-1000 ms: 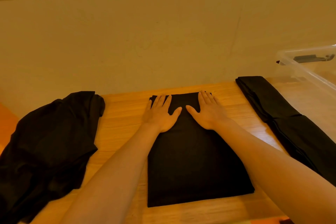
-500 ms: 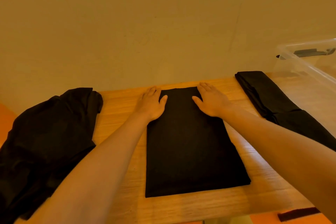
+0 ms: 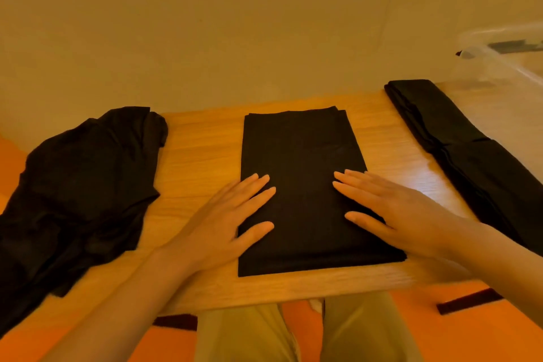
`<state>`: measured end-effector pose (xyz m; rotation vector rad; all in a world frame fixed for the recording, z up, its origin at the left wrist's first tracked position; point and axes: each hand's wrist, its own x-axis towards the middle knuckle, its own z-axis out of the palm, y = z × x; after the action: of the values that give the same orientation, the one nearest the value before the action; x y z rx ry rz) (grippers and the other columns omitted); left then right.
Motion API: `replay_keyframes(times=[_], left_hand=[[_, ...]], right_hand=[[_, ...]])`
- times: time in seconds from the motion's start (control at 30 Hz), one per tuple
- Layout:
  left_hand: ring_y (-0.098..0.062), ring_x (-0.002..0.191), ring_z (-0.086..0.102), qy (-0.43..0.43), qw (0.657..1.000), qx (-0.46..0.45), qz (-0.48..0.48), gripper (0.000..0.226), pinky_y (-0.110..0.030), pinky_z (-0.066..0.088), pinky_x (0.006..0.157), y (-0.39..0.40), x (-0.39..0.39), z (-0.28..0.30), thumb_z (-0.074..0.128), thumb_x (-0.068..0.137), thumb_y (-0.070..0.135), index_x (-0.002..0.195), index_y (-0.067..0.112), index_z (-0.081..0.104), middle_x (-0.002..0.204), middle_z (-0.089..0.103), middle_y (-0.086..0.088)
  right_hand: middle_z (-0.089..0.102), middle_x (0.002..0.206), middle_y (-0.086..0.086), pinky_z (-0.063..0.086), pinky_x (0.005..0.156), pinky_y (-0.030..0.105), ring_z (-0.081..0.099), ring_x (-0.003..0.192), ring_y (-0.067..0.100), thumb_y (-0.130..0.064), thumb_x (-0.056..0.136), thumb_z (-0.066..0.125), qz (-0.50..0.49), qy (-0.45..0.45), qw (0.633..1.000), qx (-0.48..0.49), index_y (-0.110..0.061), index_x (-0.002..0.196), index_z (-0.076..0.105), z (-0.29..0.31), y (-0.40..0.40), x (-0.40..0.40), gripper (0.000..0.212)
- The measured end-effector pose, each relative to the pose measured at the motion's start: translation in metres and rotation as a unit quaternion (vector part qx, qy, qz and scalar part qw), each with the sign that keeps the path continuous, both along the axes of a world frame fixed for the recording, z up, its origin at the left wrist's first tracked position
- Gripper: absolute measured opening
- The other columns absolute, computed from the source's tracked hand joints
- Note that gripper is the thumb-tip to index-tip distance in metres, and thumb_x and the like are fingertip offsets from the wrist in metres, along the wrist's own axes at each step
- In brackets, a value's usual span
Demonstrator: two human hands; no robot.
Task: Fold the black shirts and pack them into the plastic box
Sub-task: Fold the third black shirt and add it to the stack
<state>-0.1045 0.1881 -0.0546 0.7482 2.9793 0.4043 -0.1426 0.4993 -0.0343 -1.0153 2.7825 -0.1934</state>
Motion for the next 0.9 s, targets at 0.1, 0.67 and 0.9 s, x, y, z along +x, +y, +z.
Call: replay_keyframes(times=[0.1, 0.67, 0.9], left_hand=[[0.009, 0.143, -0.001, 0.047, 0.998, 0.031, 0.005, 0.059, -0.013, -0.007, 0.115, 0.002, 0.018, -0.004, 0.020, 0.093, 0.064, 0.145, 0.038, 0.027, 0.156, 0.015, 0.019], [-0.015, 0.124, 0.055, 0.234, 0.963, 0.106, -0.084, 0.030, -0.038, 0.047, 0.102, 0.012, 0.104, -0.031, 0.056, 0.095, 0.027, 0.119, 0.012, 0.066, 0.129, 0.061, -0.004], [-0.007, 0.111, 0.063, 0.209, 0.961, 0.178, -0.043, 0.026, -0.028, 0.052, 0.095, 0.014, 0.109, -0.017, 0.062, 0.089, 0.025, 0.109, 0.011, 0.071, 0.112, 0.069, 0.000]], right_hand=[[0.002, 0.152, -0.025, -0.012, 0.102, 0.005, -0.009, 0.137, -0.012, -0.070, 0.079, -0.001, 0.012, 0.031, 0.999, -0.003, -0.042, 0.145, 0.008, 0.000, 0.006, 0.017, 0.072], [0.038, 0.150, 0.001, 0.028, 0.114, 0.036, 0.030, 0.141, 0.015, -0.042, 0.099, 0.032, 0.073, 0.163, 0.980, -0.093, -0.019, 0.143, 0.039, -0.044, 0.031, 0.099, 0.050], [0.058, 0.131, -0.005, 0.031, 0.108, 0.013, 0.046, 0.128, 0.001, -0.038, 0.095, 0.046, 0.053, 0.123, 0.963, -0.232, -0.019, 0.122, 0.062, -0.038, 0.037, 0.101, 0.037]])
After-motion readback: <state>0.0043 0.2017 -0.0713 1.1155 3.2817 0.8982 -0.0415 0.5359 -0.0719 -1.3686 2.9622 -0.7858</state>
